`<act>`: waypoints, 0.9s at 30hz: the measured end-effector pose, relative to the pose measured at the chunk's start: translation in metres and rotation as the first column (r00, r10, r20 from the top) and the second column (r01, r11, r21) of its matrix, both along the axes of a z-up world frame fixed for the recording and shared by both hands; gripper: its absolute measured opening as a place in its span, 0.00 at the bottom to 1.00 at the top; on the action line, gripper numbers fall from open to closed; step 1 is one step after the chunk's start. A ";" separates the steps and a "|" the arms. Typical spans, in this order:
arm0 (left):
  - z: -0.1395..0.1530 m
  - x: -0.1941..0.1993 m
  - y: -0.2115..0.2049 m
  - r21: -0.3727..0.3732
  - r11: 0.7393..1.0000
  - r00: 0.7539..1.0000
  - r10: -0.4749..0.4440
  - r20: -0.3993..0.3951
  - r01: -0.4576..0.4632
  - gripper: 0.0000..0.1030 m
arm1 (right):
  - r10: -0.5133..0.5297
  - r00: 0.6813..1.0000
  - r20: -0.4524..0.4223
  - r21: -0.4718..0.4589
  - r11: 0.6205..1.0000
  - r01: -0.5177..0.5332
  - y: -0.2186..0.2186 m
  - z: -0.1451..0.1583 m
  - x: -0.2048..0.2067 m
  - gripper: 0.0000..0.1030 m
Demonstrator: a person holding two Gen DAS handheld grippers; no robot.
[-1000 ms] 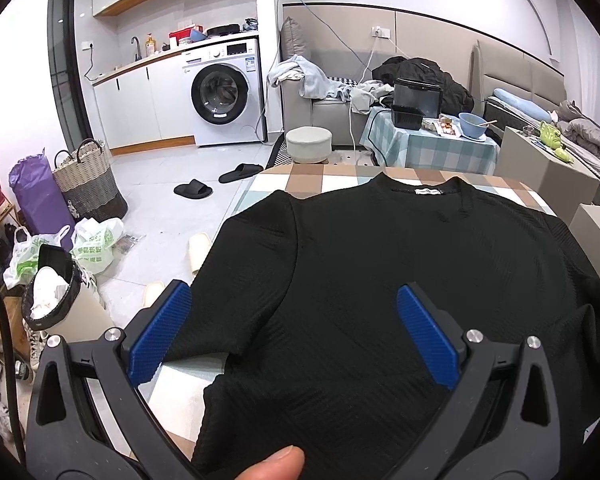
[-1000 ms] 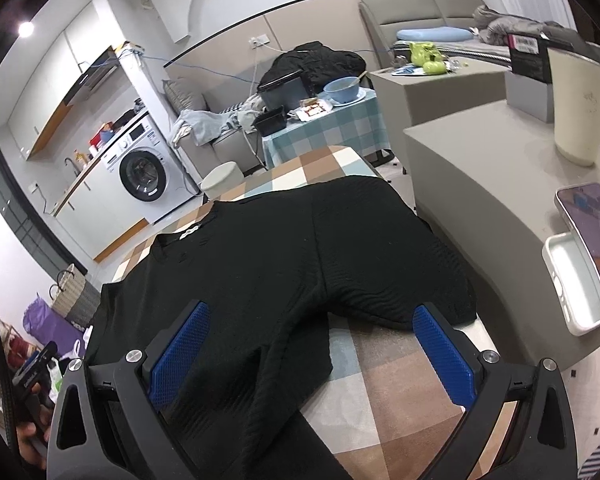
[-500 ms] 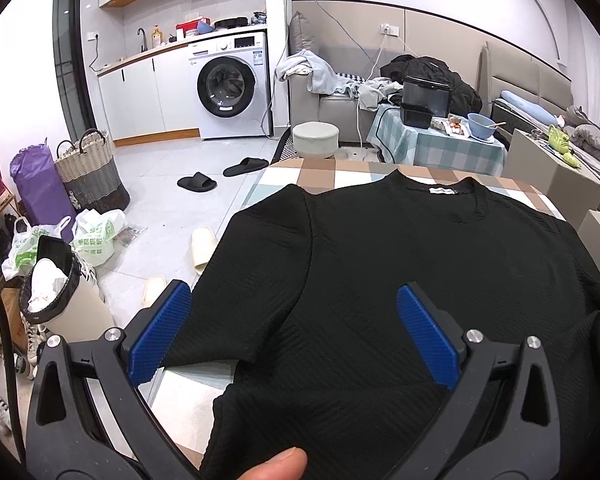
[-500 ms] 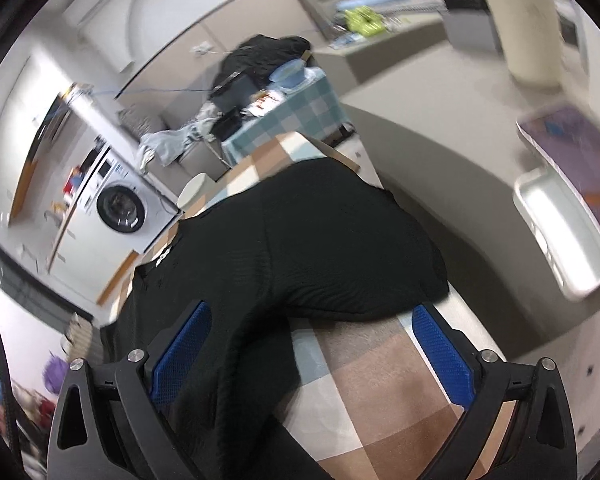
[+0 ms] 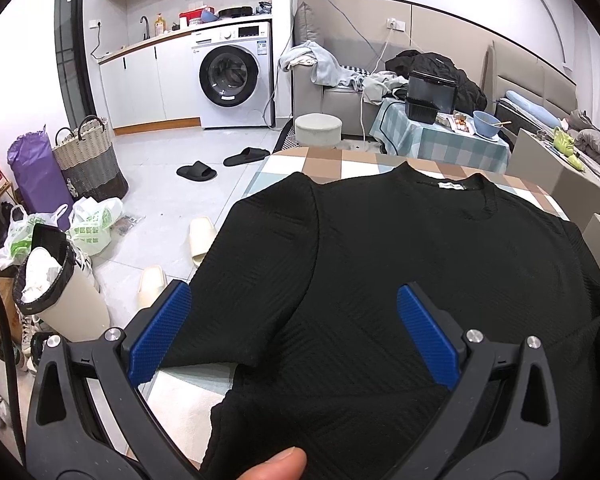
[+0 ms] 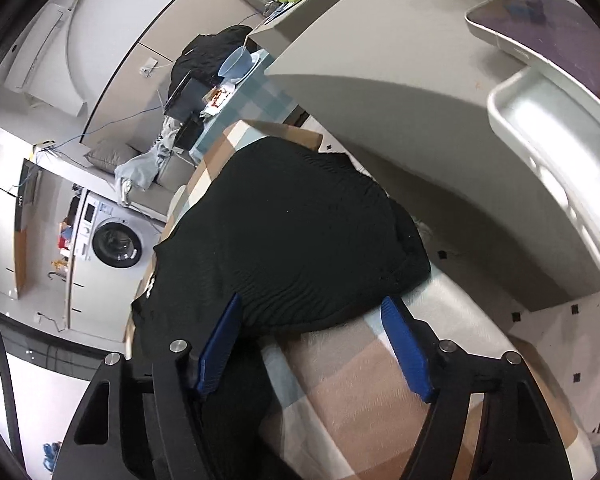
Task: Fold small clothes
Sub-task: 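Grasp the sweater's side edge with the right gripper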
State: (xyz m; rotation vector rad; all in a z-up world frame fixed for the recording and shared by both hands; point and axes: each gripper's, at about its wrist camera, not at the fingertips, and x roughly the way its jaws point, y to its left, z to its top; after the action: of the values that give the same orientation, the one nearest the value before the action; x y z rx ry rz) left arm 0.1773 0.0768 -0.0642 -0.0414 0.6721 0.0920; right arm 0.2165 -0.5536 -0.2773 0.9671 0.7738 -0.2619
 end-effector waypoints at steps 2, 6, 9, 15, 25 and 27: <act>-0.004 0.004 0.001 -0.007 1.000 1.000 0.003 -0.003 -0.003 1.00 | -0.012 1.000 -0.009 -0.018 1.000 0.012 -0.001 0.001 0.006 0.71; -0.008 0.008 0.001 -0.007 1.000 1.000 0.006 -0.006 -0.006 1.00 | -0.036 0.999 -0.019 -0.048 0.998 0.035 -0.005 0.004 0.012 0.69; -0.011 0.010 0.001 -0.001 1.000 1.000 0.004 -0.003 -0.004 1.00 | -0.050 0.998 -0.038 -0.080 0.996 0.047 -0.008 0.005 0.017 0.64; -0.013 0.011 0.002 -0.005 1.000 1.000 0.005 -0.001 -0.005 1.00 | -0.098 0.987 -0.126 -0.181 0.981 0.074 -0.009 0.002 0.024 0.13; -0.010 0.009 0.005 -0.013 1.000 0.999 0.016 0.030 -0.016 1.00 | -0.089 0.995 0.043 -0.280 0.955 0.098 0.008 0.045 0.021 0.05; -0.009 0.008 0.006 -0.014 1.000 0.999 0.015 0.035 -0.015 1.00 | -0.043 0.988 0.151 -0.304 0.949 0.088 0.020 0.066 0.026 0.05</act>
State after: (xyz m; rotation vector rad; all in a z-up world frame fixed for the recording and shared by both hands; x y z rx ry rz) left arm 0.1856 0.0824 -0.0731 -0.0607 0.6373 0.1009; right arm 0.2422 -0.5336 -0.2110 0.7058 0.5496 -0.3568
